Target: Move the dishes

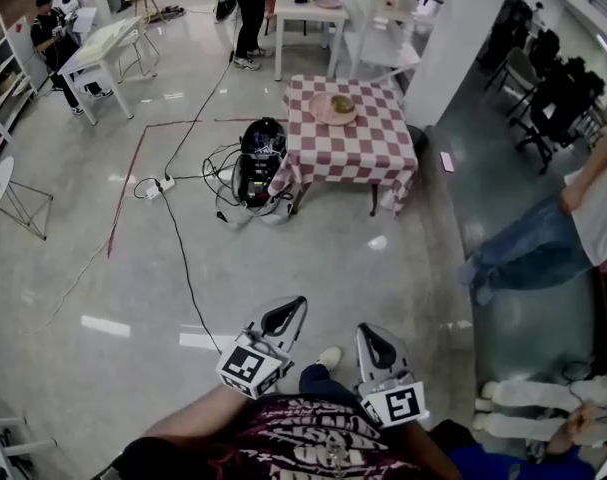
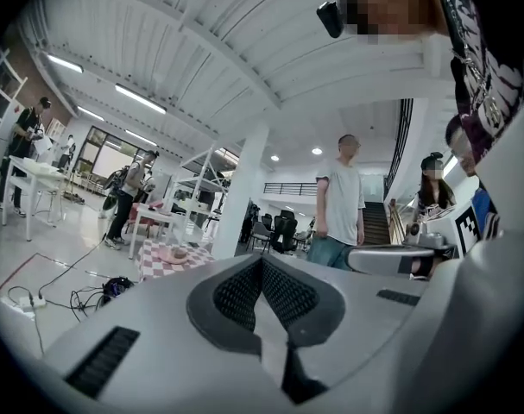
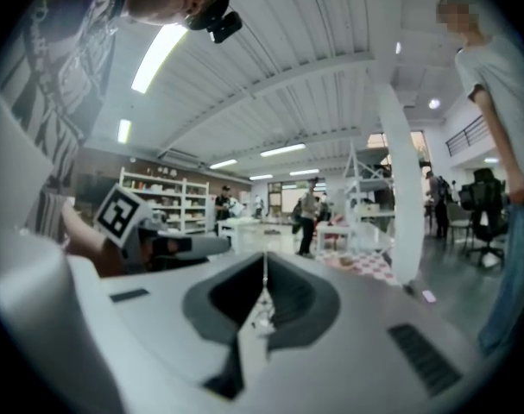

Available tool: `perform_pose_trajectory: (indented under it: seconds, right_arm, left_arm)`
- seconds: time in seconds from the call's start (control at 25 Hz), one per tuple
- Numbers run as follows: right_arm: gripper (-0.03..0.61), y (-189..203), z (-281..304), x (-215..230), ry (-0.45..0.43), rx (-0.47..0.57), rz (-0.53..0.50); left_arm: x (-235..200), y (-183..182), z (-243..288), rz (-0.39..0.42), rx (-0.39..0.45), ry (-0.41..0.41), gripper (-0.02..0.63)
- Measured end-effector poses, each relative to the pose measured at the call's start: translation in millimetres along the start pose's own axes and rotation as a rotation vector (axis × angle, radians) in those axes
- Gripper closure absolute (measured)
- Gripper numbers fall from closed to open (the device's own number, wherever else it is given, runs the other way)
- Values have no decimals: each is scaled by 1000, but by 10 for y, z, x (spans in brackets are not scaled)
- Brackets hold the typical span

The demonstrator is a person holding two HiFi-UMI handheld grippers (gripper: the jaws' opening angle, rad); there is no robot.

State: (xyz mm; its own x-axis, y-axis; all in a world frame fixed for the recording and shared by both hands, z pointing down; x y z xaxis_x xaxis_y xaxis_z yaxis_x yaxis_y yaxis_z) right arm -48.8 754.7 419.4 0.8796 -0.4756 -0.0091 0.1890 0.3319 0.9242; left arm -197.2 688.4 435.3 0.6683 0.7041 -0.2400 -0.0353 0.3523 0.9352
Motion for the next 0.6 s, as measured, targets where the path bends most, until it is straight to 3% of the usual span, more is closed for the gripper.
perform_pose_trajectory:
  seconds: [0.24, 0.6]
  right_arm:
    - [545, 85, 150, 206, -23, -40, 6]
    - [545, 51, 246, 599, -11, -19, 37]
  left_arm:
    - [-25, 34, 282, 3, -45, -19, 588]
    - [44, -73, 616, 8, -80, -14, 588]
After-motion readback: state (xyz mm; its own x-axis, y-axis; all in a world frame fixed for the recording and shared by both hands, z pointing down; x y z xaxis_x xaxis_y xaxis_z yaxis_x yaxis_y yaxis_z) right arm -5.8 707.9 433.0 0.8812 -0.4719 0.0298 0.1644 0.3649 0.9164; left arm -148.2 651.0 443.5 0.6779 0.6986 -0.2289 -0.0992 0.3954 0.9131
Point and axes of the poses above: the fingertips, and each gripper's own axes: z forward along the fingers, x to its right, y out of its underside, the point moved 4 cm from there along -z, backward along the fingers, and after that the axes turned 15 degrees about -x, right-handed, at the moved point
